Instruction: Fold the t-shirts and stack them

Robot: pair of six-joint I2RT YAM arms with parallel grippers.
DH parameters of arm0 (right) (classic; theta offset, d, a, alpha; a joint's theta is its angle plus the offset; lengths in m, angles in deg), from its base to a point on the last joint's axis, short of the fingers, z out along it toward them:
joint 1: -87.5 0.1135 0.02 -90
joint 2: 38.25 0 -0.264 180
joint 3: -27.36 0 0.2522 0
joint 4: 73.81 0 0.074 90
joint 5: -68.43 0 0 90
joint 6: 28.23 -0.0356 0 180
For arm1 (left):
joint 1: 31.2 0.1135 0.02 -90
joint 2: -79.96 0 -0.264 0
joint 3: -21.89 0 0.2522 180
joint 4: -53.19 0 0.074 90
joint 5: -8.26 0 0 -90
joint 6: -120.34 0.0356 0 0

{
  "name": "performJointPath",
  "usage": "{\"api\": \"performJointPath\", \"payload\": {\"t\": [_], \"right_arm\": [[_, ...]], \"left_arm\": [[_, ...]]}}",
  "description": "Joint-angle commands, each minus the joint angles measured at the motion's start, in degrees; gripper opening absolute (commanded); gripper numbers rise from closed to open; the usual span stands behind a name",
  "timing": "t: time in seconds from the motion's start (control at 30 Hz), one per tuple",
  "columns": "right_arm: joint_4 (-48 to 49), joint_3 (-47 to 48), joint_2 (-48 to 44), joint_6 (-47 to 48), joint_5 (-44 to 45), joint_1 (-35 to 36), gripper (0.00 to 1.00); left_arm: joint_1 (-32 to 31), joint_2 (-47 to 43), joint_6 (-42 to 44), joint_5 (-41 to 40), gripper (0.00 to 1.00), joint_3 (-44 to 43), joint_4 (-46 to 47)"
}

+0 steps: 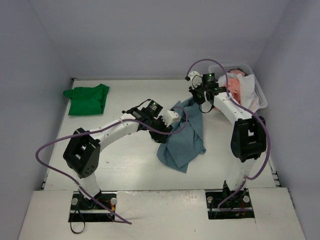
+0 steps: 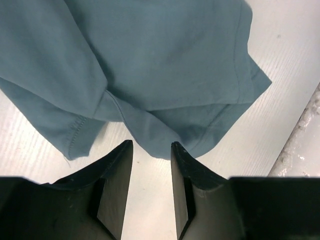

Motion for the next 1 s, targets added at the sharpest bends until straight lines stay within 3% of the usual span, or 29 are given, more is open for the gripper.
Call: {"api": "performJointPath", "payload": {"t": [0.0, 0.27, 0.53, 0.97], "right_arm": [[1.22, 0.59, -3.18, -0.51, -0.85, -0.52, 0.0], [0.86, 0.41, -3.53, -0.69, -2.08, -0.61, 0.0], [0.51, 0.42, -3.71, -0.95, -3.14, -0.87, 0.0], [-0.1, 0.68, -4.23, -1.22, -4.63, -1.57, 0.0]], "left_arm": [[0.06, -2.71, 1.07, 0.12, 0.32, 0.16, 0.73], [0.06, -1.22, 1.42, -0.14, 0.33, 1.22, 1.78], [0.06, 1.51, 1.77, -0.14, 0.43, 1.13, 1.87], [0.41, 4.32, 2.74, -0.23, 0.44, 3.15, 2.93]]}}
